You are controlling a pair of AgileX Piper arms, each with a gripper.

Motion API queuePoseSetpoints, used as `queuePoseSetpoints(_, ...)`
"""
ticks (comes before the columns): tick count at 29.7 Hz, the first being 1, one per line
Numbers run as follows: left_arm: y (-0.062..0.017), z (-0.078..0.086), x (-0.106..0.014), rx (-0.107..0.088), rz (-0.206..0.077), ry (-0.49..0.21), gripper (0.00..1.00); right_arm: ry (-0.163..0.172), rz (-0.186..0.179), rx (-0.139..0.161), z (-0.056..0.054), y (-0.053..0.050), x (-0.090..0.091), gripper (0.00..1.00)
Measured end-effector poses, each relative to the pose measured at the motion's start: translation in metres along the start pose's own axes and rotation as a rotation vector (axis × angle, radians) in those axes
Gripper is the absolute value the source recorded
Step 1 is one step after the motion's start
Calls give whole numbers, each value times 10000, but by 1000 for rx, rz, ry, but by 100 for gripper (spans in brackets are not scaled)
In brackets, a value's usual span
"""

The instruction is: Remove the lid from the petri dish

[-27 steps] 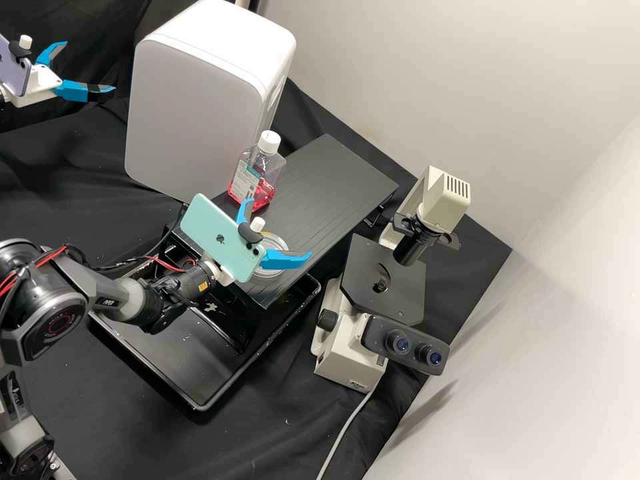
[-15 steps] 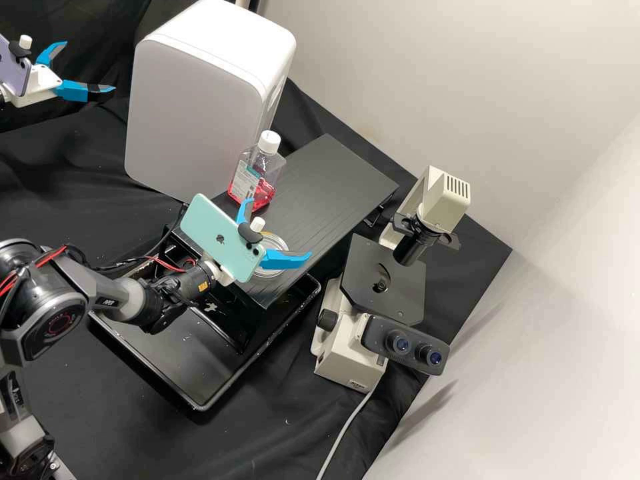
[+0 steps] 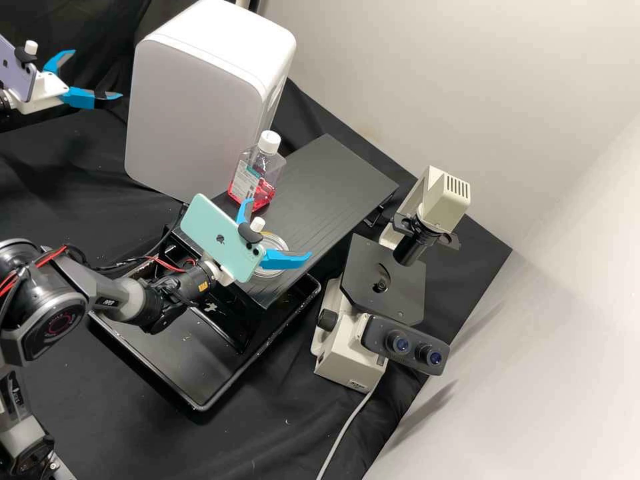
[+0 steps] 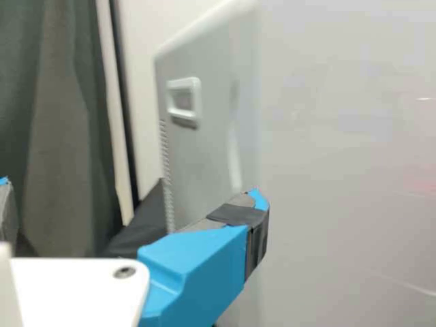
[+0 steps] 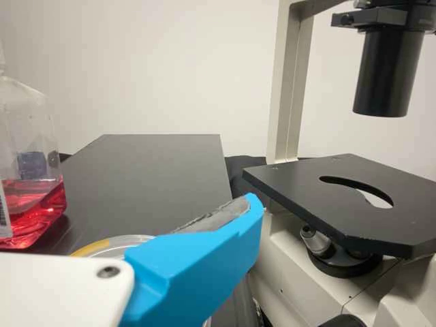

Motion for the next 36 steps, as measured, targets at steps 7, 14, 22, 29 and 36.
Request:
queuePoseSetpoints(7,-213,364,-10,-3,-1,-135,100,0,0,0,0,0,0,100)
queuePoseSetpoints(14,-509,497,-113,-41,-73,-259,100,0,0,0,0,0,0,100)
queuePoseSetpoints(22,-661,596,-353,-52,-168,-356,100,0,0,0,0,0,0,100)
queuePoseSetpoints(29,-744,685,-501,-53,-227,-430,100,0,0,0,0,0,0,100)
queuePoseSetpoints(36,-783,743,-592,-36,-262,-501,100,0,0,0,0,0,0,100)
